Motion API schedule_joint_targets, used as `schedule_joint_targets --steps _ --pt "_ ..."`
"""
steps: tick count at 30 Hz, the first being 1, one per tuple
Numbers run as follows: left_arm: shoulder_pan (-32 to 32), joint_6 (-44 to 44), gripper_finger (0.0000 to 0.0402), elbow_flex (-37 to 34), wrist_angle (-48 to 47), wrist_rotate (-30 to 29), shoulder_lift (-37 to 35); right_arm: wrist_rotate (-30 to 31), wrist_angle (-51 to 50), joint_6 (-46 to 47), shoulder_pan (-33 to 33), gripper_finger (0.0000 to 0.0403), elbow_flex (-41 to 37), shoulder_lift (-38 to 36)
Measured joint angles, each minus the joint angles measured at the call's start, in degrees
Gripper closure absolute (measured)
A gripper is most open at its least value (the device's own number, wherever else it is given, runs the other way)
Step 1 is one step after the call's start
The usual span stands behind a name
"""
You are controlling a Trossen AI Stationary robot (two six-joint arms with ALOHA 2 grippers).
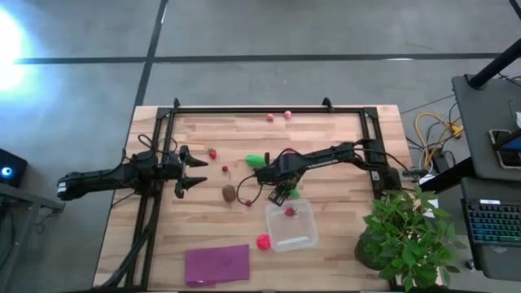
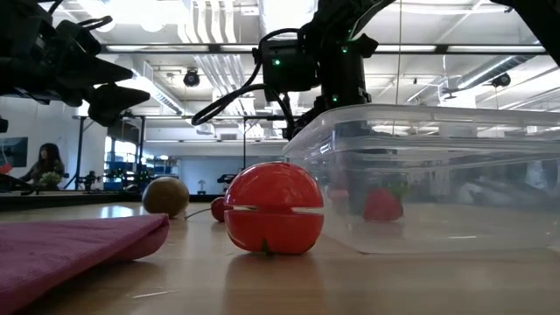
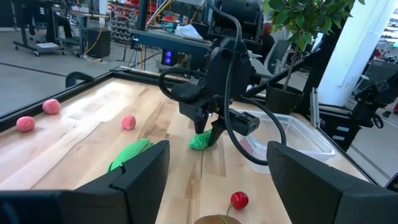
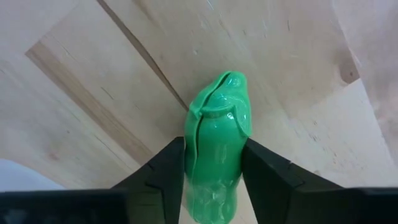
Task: Pick and placing Produce into tupperware
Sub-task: Put the green eggplant into the transparent container
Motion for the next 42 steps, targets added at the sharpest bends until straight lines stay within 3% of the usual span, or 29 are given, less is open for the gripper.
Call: schedule_joint_targets --steps 7,15,20,23,34,42 --pt "-0.02 0.01 0.0146 0.0 -0.01 -0.02 0.0 0.08 0.21 -1.52 -0.27 0.0256 1.32 -1.48" --pt "0.0 -0.01 0.0146 0.0 0.1 0.0 0.06 0.78 -2.34 -2.77 -2.4 0.0261 9.48 -7.5" --pt "-0.01 -0.01 0.0146 -0.02 0.04 -0.02 0.26 -9.99 -5.63 -4.55 -0.79 0.026 14.44 -12.58" --pt "-0.02 0.0 0.0146 -0.02 0.03 0.0 0.28 -11.14 -8.08 -4.08 2.38 0.0255 15.35 -13.14" --pt "-0.02 -0.01 0.0146 -0.02 0.02 0.0 0.4 -14.27 -10.84 -3.32 10.0 0.0253 10.96 -9.12" --pt "0.0 0.0 0.0146 -0.02 0.14 0.0 0.44 -15.29 -7.91 -3.24 11.06 0.0252 5.14 -7.45"
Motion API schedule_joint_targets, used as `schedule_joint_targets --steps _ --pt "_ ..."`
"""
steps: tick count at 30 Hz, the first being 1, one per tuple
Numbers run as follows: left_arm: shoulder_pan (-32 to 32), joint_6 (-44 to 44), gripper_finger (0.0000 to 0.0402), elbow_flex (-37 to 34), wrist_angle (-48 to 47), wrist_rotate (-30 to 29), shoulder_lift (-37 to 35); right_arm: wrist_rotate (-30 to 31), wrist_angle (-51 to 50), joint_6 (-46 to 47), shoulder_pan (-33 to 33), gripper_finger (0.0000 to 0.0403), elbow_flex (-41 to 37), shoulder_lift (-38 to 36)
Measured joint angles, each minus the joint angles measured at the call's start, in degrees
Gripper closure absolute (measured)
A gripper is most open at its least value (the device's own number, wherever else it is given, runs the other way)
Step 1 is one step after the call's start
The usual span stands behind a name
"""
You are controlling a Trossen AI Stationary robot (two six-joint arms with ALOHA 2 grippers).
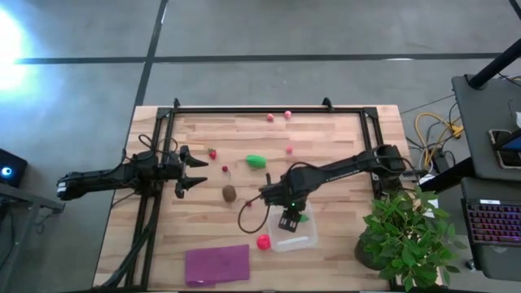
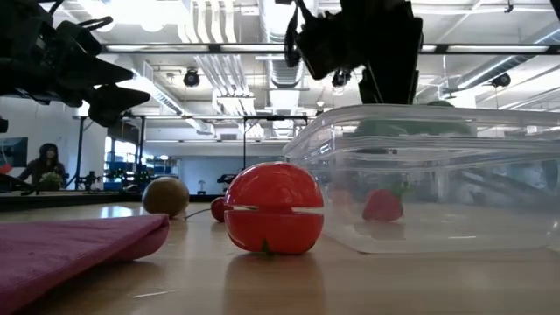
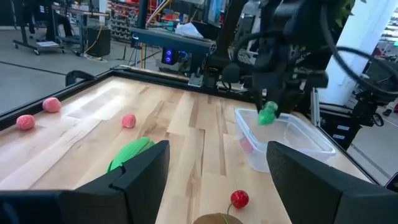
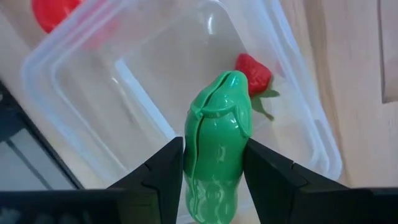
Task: Pick and placing Produce into tupperware
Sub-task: Put the green eggplant into the transparent container, then put the bottom pink peach into the transparent container
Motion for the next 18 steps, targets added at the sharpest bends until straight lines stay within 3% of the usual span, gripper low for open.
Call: schedule_joint_targets --steps 11,18 --pt "0.0 -0.01 0.0146 -0.02 -0.15 -0.01 -0.05 0.44 3.25 0.98 0.09 0.0251 -2.04 0.15" --pt "0.0 -0.01 0.0146 -0.02 -0.11 0.0 -0.07 4.01 3.15 3.24 0.44 0.0214 -2.04 0.28"
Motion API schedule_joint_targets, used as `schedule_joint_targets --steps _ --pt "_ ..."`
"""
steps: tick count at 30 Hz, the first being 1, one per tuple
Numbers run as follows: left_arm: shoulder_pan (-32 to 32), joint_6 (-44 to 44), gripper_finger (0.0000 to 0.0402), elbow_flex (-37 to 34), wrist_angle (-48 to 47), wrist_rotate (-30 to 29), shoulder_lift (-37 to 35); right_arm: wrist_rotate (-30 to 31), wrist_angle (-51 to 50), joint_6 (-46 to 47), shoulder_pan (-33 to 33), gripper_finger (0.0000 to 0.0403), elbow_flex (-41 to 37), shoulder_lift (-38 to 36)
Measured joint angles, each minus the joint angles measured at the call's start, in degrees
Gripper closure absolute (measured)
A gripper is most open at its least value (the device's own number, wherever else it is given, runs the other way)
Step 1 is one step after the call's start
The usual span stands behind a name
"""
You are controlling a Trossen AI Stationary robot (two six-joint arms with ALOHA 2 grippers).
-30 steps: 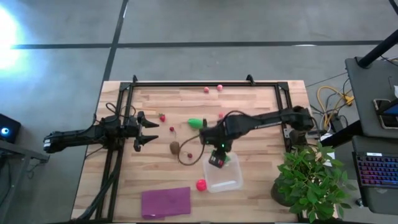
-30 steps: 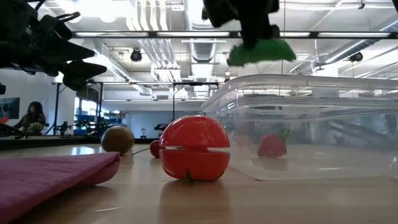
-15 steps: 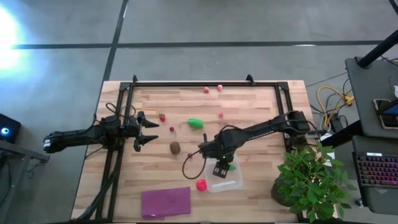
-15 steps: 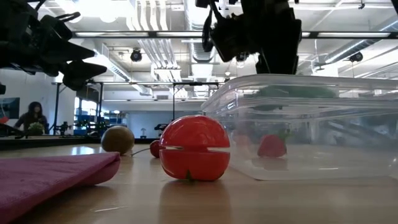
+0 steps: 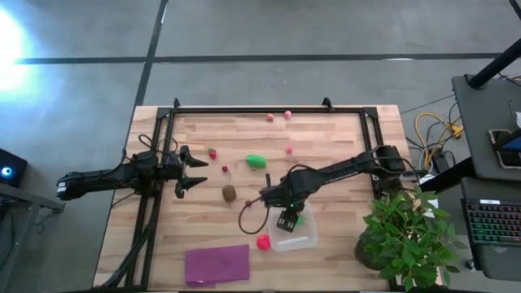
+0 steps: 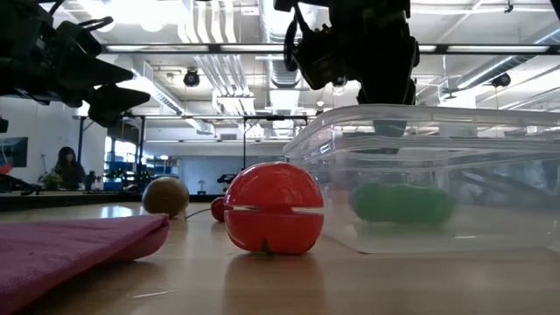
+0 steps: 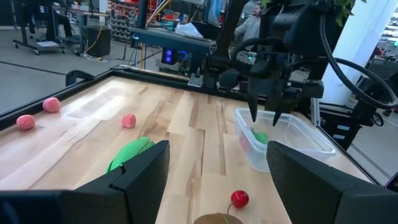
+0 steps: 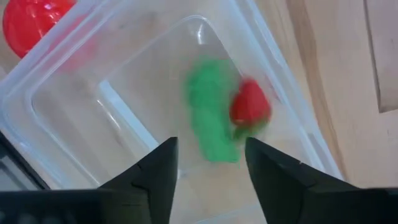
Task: Pick and placing Produce into tupperware
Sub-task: Put the bottom pink peach into the transparent container
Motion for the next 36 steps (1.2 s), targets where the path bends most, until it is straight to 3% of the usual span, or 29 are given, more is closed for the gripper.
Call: schedule_joint_targets --steps 7,11,16,25,36 --pt "0.0 0.01 0.0146 0.0 0.0 -0.01 0.03 7.69 -2.9 1.31 0.25 0.0153 1.23 -1.1" --pt "0.0 0.0 0.0146 0.0 -0.02 0.0 0.02 13.38 -6.22 0.6 -0.89 0.0137 5.28 -2.93" --pt "0.0 0.01 0.0146 0.0 -0.02 0.0 0.0 8.6 -6.3 0.55 -9.37 0.0143 7.91 -5.63" --pt "0.0 0.02 0.0146 -0.02 0.04 -0.01 0.03 9.18 -8.81 -4.2 -27.94 0.0149 6.49 -2.74" --pt "-0.01 0.01 0.0146 -0.02 -0.02 0.0 0.11 7.91 -3.53 -9.47 -33.83 0.0149 6.05 5.07"
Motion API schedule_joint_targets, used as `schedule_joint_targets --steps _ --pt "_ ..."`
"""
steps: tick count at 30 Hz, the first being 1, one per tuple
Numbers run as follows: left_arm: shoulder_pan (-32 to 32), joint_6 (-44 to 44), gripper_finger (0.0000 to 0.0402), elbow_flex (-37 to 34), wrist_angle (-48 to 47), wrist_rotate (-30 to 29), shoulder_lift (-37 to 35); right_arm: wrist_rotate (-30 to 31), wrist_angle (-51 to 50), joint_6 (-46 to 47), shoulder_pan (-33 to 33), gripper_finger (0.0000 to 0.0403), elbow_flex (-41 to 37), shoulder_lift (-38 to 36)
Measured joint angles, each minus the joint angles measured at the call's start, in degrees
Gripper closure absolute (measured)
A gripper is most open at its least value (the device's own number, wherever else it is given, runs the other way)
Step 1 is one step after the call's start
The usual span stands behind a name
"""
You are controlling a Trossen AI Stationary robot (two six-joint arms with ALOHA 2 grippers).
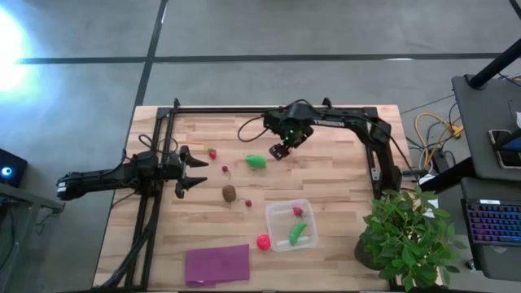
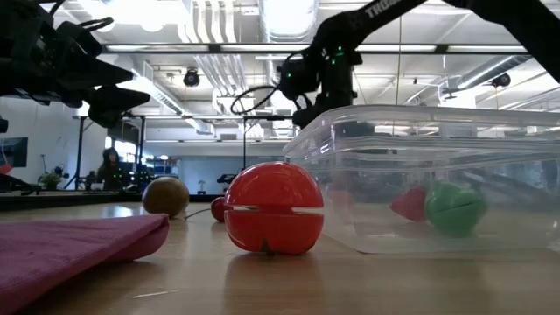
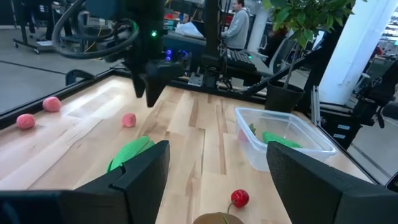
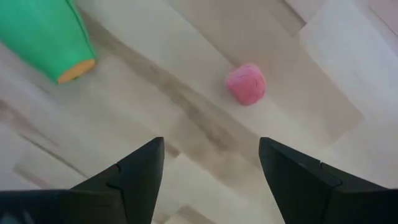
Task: Pick and placing Produce into tupperware
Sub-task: Put the bottom pink peach into the transparent container
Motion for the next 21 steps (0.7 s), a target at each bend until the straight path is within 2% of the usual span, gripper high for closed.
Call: schedule_joint_targets --steps 10,21 --pt "-0.01 -0.01 0.0146 0.0 0.0 0.0 0.04 0.41 2.3 -3.22 -1.81 0.0149 -0.06 4.81" --pt "-0.01 -0.01 0.0146 0.0 0.0 -0.01 0.07 1.84 3.78 -4.15 -3.95 0.0156 -0.48 5.19"
